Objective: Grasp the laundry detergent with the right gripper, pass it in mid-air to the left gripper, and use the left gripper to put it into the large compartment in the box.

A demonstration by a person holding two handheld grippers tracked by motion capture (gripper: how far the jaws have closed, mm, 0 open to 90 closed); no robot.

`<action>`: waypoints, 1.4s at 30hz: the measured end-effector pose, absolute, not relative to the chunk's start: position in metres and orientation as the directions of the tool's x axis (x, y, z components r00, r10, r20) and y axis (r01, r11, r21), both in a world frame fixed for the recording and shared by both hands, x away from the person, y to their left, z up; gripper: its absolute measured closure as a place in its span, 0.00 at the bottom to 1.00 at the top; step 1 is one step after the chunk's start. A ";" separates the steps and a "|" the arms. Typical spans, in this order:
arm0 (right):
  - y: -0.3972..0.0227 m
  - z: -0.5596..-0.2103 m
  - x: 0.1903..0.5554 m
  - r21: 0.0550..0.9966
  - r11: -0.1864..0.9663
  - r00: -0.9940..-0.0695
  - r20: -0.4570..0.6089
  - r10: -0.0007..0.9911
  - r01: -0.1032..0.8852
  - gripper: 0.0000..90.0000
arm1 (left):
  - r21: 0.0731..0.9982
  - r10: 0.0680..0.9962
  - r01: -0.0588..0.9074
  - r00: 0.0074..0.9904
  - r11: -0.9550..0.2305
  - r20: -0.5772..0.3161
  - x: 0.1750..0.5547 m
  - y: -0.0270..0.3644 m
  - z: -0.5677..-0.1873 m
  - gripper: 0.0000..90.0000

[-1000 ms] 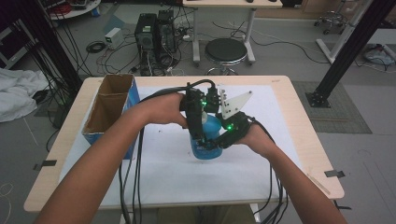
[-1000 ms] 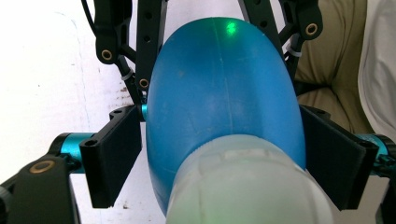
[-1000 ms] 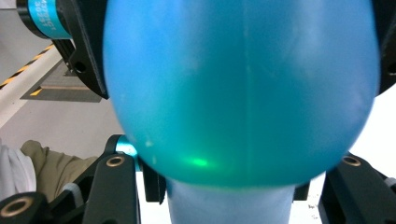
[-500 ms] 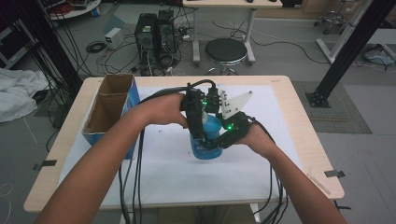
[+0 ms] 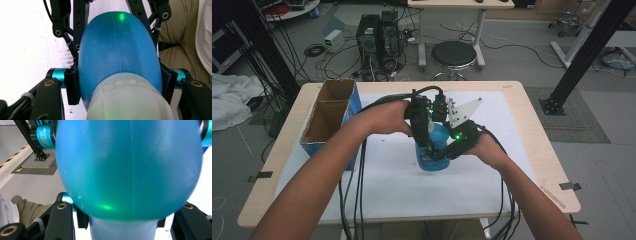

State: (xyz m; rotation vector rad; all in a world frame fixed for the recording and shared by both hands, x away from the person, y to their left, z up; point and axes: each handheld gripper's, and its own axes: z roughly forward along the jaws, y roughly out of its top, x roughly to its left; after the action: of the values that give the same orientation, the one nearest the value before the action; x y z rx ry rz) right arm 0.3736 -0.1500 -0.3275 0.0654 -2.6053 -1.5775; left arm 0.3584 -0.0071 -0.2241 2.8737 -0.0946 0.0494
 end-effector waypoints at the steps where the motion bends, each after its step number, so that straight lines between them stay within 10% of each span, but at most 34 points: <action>1: -0.150 -0.327 0.374 0.886 0.464 -0.994 0.056 -0.088 0.009 0.49 | 0.262 -0.061 -0.070 0.997 -0.963 0.043 0.358 -0.007 -0.224 0.41; 12: -0.153 -0.325 0.371 0.881 0.474 -0.996 0.032 -0.083 -0.011 0.48 | 0.255 -0.069 -0.083 0.996 -0.963 0.063 0.355 -0.012 -0.221 0.41; 24: -0.190 -0.313 0.370 0.809 0.586 -0.998 0.066 -0.013 0.046 0.13 | 0.235 -0.016 -0.032 0.997 -0.971 0.070 0.355 -0.001 -0.212 0.42; 42: -0.242 -0.302 0.378 0.628 0.728 -0.955 0.088 0.284 0.275 0.13 | 0.239 0.116 0.091 0.989 -0.967 0.091 0.368 0.028 -0.202 0.41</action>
State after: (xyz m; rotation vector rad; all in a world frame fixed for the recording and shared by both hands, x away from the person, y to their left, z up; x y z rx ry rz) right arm 0.3781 -0.2416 -0.3025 -0.4744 -2.9332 -1.0622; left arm 0.3676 0.0283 -0.2019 2.8975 0.1529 0.1532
